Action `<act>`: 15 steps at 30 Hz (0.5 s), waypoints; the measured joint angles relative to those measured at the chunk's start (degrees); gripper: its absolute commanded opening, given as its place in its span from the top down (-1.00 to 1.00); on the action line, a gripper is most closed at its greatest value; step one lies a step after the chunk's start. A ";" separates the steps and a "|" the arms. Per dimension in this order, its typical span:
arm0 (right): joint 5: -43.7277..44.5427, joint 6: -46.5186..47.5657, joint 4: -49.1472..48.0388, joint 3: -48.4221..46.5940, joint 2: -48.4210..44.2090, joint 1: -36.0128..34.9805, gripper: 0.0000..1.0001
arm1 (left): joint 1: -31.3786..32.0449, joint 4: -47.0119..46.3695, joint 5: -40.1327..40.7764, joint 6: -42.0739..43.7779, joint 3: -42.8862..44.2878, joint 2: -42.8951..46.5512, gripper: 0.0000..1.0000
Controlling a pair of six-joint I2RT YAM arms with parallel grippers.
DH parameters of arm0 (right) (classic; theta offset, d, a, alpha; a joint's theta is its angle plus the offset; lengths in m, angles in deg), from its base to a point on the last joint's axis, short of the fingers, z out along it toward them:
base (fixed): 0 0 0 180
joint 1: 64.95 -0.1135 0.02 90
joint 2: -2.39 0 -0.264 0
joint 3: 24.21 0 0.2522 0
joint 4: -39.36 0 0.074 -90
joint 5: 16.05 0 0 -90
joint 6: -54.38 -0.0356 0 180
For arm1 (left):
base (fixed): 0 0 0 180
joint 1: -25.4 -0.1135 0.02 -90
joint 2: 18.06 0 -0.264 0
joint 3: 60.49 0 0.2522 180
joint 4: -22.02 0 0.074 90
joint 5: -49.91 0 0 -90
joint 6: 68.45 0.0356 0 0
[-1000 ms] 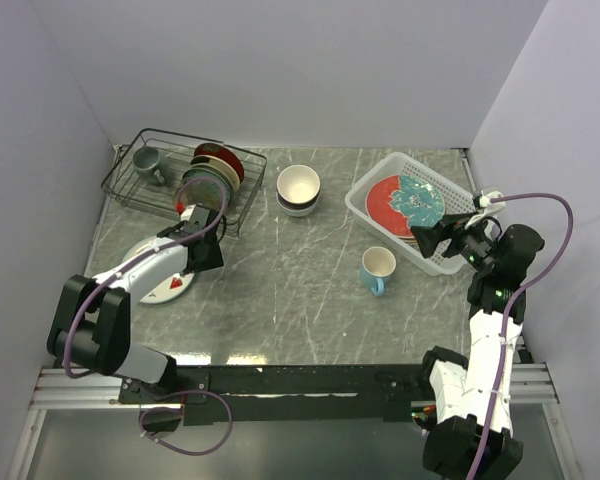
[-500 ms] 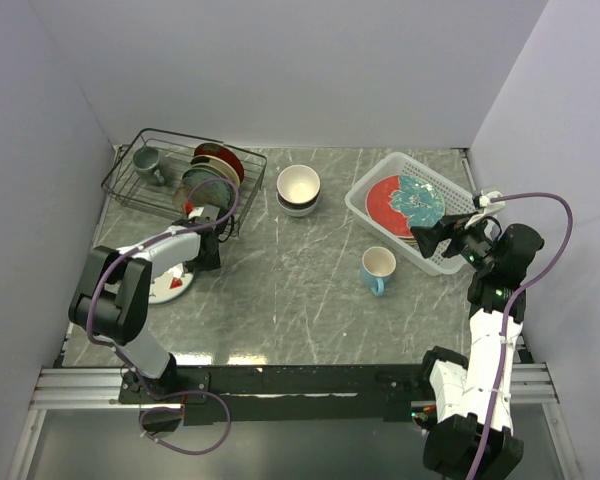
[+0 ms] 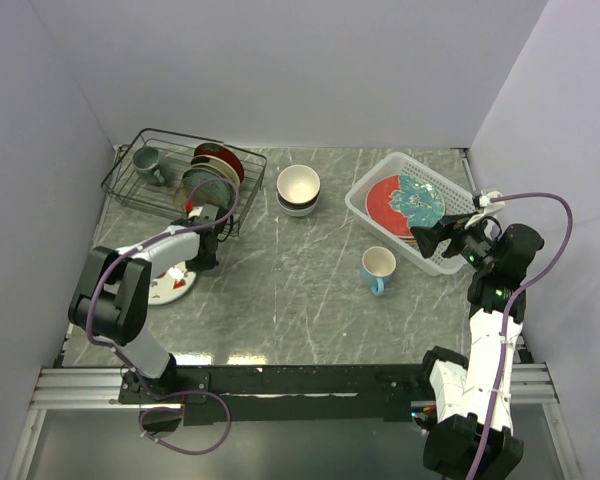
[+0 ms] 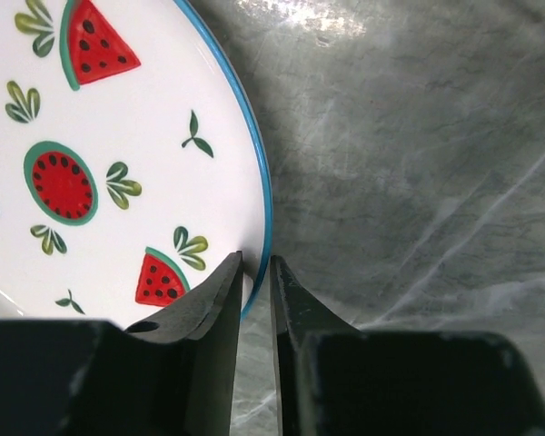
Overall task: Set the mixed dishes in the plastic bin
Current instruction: Pick up the plate at the center of the board.
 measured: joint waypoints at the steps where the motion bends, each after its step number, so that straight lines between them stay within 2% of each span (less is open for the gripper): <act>1: -0.02 0.02 0.00 0.00 0.00 0.00 -1.00 | 0.04 -0.02 -0.07 0.07 0.00 0.15 0.56; 4: -0.02 0.02 -0.02 0.00 0.00 0.00 -1.00 | 1.03 -0.11 -1.55 -0.26 -0.24 1.03 0.58; 10: 0.02 0.02 0.00 0.00 0.00 0.00 -1.00 | 8.33 0.28 -4.72 -2.12 -0.68 3.23 0.57; 15: 0.02 0.04 0.00 0.00 0.02 0.00 -1.00 | 12.17 0.31 -5.60 -3.45 -0.68 3.30 0.49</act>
